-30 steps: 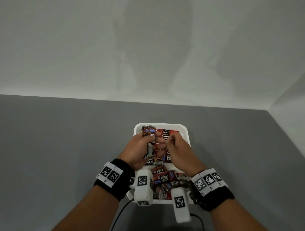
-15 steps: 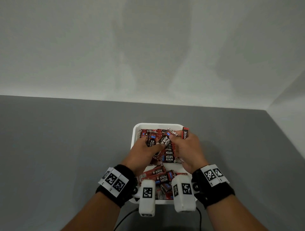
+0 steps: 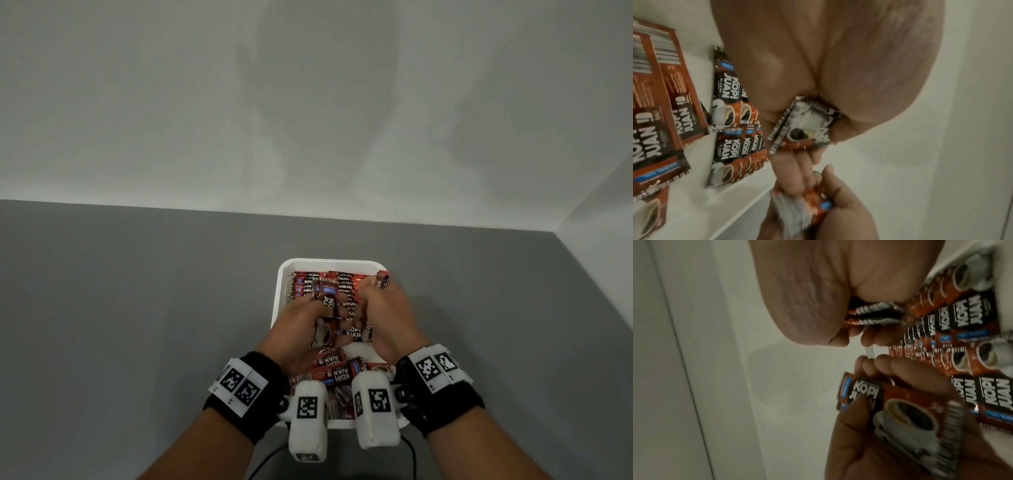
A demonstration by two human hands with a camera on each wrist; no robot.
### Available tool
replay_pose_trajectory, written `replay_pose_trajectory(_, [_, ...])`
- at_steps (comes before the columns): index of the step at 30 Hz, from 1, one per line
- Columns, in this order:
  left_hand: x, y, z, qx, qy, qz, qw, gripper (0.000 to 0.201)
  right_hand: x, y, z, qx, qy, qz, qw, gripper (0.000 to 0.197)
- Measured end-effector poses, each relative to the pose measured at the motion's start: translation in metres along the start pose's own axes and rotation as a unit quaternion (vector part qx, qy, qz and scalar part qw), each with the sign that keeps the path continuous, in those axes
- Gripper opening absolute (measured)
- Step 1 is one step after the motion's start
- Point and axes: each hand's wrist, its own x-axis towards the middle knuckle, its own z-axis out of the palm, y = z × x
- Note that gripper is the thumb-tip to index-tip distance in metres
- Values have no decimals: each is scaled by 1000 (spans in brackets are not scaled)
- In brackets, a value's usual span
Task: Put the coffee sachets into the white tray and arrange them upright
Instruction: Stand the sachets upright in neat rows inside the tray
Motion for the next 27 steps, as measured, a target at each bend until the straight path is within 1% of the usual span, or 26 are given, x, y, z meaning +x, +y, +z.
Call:
replay_pose_trajectory(2, [0,2,-3,-12,-5,10,1000,23,-7,-3,-6,-7,-34,-10,999,31])
replay_pose_trajectory(5, [0,2,-4,49,-14,37,998,23,-7,-4,-6,-7,-75,-9,997,18])
replay_pose_trajectory(8, [-3,2,-1,130,-29,66,989,21,-4,-1,-3,-30,-58,-2,998,13])
replay_pose_trajectory(12, [-6,4,-1,166,-14,78,983,17,-2,-6,-7,0,-31,-8,999,28])
replay_pose_trajectory(14, [-5,3,-2,192,-2,93,977,13,-2,-5,-7,12,-35,-11,999,29])
replay_pose_trajectory(15, [-4,2,-3,208,5,104,972,12,-1,-4,-4,12,-42,-15,999,25])
replay_pose_trajectory(17, [-3,0,-2,237,5,125,963,10,1,0,3,4,-55,-24,998,10])
replay_pose_trajectory(18, [-3,-1,-1,245,-4,132,960,10,2,3,7,-1,-53,-26,998,10])
replay_pose_trajectory(20, [-4,-3,2,244,-14,134,960,9,2,5,13,-7,-45,-26,999,17])
replay_pose_trajectory(22, [-5,-4,2,209,0,116,971,12,3,2,12,11,-38,-23,999,11])
replay_pose_trajectory(23, [-4,-4,2,178,11,95,979,17,4,-1,9,29,-37,-19,999,10])
replay_pose_trajectory(25, [-3,-1,-2,123,27,57,990,29,4,-4,4,75,-37,1,996,19])
replay_pose_trajectory(27, [-2,3,-4,119,38,72,990,34,2,-1,-1,88,-52,27,994,22])
